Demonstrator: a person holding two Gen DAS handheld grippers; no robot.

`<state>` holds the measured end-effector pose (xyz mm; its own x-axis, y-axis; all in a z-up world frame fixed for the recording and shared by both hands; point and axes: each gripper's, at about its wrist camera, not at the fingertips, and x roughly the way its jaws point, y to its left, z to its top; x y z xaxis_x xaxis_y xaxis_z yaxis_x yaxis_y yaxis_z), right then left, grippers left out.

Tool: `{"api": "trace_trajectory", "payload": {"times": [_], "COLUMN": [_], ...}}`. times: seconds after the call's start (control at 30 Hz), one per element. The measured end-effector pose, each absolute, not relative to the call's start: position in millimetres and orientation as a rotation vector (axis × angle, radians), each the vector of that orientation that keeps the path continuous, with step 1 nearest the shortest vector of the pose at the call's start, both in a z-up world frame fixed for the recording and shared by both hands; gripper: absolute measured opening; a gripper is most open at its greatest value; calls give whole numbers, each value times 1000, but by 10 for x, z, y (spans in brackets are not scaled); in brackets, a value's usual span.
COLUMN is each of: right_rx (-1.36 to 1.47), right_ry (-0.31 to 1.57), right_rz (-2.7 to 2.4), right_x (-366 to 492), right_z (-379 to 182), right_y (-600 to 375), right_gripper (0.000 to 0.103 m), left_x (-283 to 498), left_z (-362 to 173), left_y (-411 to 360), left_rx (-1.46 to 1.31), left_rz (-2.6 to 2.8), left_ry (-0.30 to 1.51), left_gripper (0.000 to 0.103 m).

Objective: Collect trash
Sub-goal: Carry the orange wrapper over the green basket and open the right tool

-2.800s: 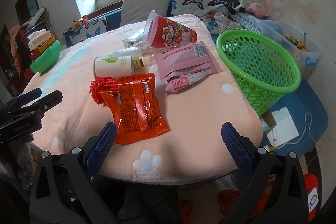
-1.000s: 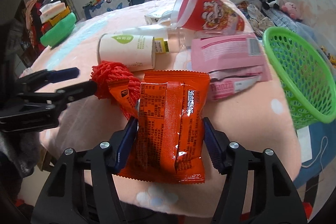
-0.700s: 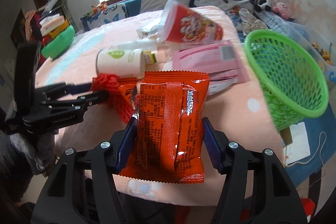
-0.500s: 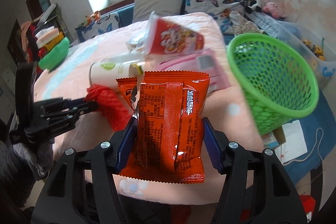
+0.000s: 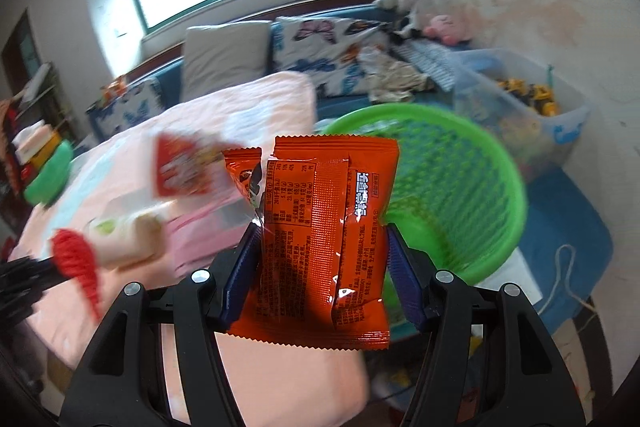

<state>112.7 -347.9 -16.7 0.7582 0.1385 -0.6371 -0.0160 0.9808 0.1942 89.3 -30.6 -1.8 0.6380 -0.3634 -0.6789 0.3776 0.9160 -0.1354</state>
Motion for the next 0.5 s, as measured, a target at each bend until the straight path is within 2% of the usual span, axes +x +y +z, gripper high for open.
{"api": "trace_trajectory", "payload": {"times": [0.3, 0.5], "right_rx": [229, 232], "right_ry": [732, 761], "right_rz": [-21, -43], "right_x": [1650, 1844], "right_z": [-389, -536], "right_y": [-4051, -4159], "right_gripper": [65, 77], "left_x": [1345, 1676], "left_z": [220, 265], "left_y": [-884, -1336], "left_rx": [50, 87], "left_rz": [-482, -510], "left_ry": [745, 757], "left_gripper": [17, 17]}}
